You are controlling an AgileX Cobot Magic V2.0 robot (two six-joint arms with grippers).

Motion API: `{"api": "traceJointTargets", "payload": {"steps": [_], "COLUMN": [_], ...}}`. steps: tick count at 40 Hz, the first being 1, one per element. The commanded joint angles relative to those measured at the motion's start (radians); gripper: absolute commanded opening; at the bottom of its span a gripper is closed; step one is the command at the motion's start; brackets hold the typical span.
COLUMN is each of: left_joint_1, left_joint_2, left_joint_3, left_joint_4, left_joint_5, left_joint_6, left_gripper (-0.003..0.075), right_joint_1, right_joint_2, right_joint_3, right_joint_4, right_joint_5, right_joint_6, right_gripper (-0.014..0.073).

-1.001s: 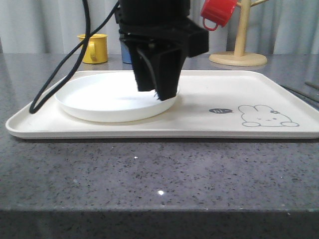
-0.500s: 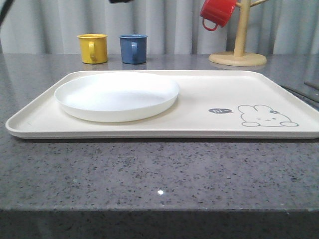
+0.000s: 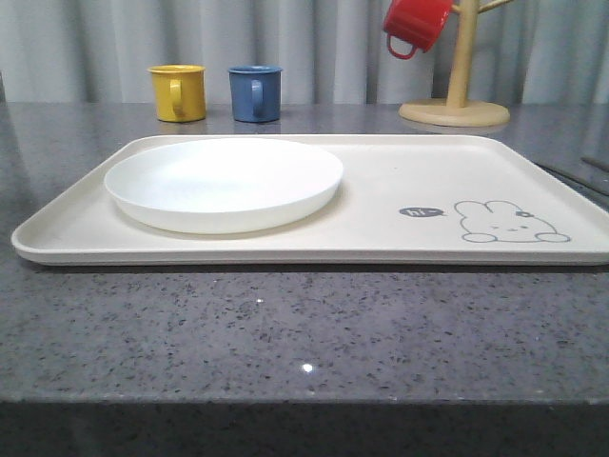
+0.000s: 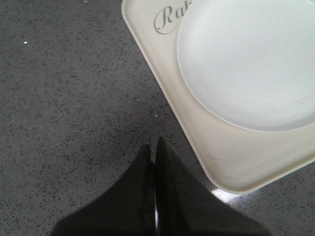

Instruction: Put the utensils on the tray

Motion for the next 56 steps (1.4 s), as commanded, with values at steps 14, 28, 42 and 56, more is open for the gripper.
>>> {"api": "traceJointTargets", "payload": {"steps": [14,28,42,56], "left_joint_1": [0.035,0.035,0.035,0.035], "left_joint_2": [-0.627,-1.142,-1.228,-1.228], "left_joint_3": [0.602,0.886,0.888,0.888], "left_joint_4": [-0.042,-0.105,-0.135,-0.135], "left_joint_5": [-0.62,-0.75,-0.735,-0.735], "left_joint_6": [-0.009,-0.009,-0.009,-0.009], "left_gripper": [-0.0018,-0.0018,-0.0018,-0.0018], "right_joint_1": [-0.009,-0.009,-0.009,-0.009], "right_joint_2": [0.016,0.016,0.016,0.016], "right_joint_3": [-0.036,-0.036,-0.036,-0.036], "right_joint_4": [-0.001,-0.001,-0.001,-0.001], "right_joint_5": [-0.076,-0.076,-0.076,-0.076], "right_joint_6": [-0.005,-0.005,-0.005,-0.005], "right_gripper": [0.0561,0.0561,0.0561,0.0561]}}
